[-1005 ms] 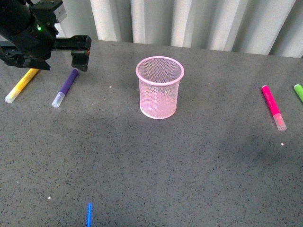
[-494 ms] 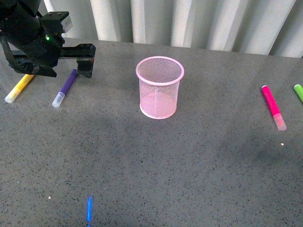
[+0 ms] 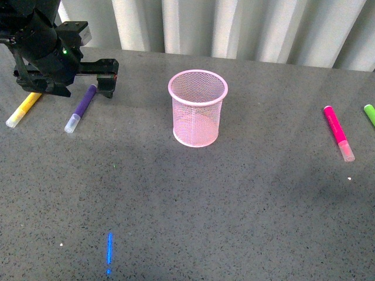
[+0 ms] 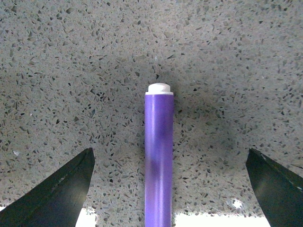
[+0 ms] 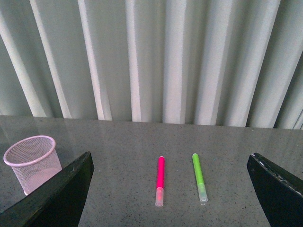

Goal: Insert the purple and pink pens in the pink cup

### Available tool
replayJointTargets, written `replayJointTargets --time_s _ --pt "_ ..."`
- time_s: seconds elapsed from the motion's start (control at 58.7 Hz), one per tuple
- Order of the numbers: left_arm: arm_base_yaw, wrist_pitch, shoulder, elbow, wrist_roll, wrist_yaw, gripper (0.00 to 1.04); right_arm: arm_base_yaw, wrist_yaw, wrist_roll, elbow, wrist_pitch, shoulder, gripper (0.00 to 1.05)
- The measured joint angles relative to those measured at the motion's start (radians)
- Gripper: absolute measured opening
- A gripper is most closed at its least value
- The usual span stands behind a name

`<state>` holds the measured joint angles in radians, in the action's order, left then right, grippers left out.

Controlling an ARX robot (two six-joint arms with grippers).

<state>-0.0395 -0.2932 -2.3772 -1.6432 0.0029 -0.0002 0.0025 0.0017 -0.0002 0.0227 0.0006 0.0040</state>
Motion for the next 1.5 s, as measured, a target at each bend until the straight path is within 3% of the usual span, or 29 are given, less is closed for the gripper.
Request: replayJointTargets --time_s 0.409,0.988,1.26,1.498 --pt "0.003 -0.053 -0.047 -0.065 0.023 -0.042 0.98 0.0 0.0 0.0 0.0 0.0 0.0 0.98" --pt "-0.018 -0.067 -0.051 -0.067 0.035 -0.118 0.14 0.0 0.0 0.0 0.0 0.0 0.0 0.98" --pt "-0.021 0.056 0.005 0.047 0.006 -0.112 0.12 0.0 0.0 0.0 0.0 0.0 0.0 0.98" --pt "-0.025 0.207 0.101 0.201 -0.033 -0.046 0.12 0.0 0.0 0.0 0.0 0.0 0.0 0.98"
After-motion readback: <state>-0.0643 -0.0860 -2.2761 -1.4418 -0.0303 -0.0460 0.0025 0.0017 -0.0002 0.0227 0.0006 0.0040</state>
